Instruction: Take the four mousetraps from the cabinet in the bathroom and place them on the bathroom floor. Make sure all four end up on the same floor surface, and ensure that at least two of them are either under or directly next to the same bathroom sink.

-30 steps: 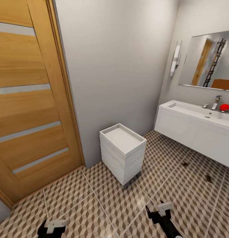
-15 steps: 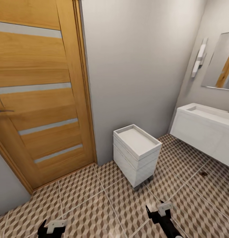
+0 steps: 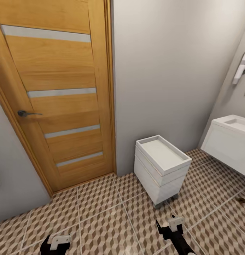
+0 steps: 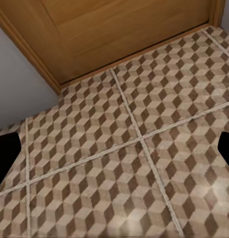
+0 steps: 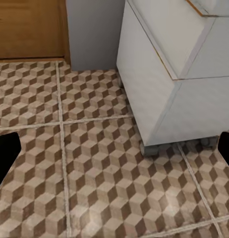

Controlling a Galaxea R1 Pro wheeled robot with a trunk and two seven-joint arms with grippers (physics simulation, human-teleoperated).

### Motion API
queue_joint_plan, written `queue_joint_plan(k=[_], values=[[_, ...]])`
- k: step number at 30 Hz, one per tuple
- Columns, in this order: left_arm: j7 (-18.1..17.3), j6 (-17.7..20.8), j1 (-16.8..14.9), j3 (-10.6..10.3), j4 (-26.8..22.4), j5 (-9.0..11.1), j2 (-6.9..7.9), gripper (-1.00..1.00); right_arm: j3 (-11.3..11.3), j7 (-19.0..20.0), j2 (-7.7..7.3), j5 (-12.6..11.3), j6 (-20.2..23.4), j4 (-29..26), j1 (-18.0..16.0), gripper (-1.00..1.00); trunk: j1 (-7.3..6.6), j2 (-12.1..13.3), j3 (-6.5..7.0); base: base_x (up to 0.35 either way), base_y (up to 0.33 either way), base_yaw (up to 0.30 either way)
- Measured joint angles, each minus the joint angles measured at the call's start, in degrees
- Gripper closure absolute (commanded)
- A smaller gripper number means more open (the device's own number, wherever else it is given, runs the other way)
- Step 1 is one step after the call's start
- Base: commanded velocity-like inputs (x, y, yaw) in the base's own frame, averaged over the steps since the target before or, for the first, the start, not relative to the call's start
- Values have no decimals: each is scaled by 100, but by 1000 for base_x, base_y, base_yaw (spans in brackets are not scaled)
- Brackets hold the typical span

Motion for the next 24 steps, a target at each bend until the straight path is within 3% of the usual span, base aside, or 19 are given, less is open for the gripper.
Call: queue_joint_plan(k=[24], values=[[5, 1, 0, 3, 0, -1, 1, -100, 0, 0, 2, -1, 0, -1, 0, -100, 0, 0, 0, 0, 0, 289]])
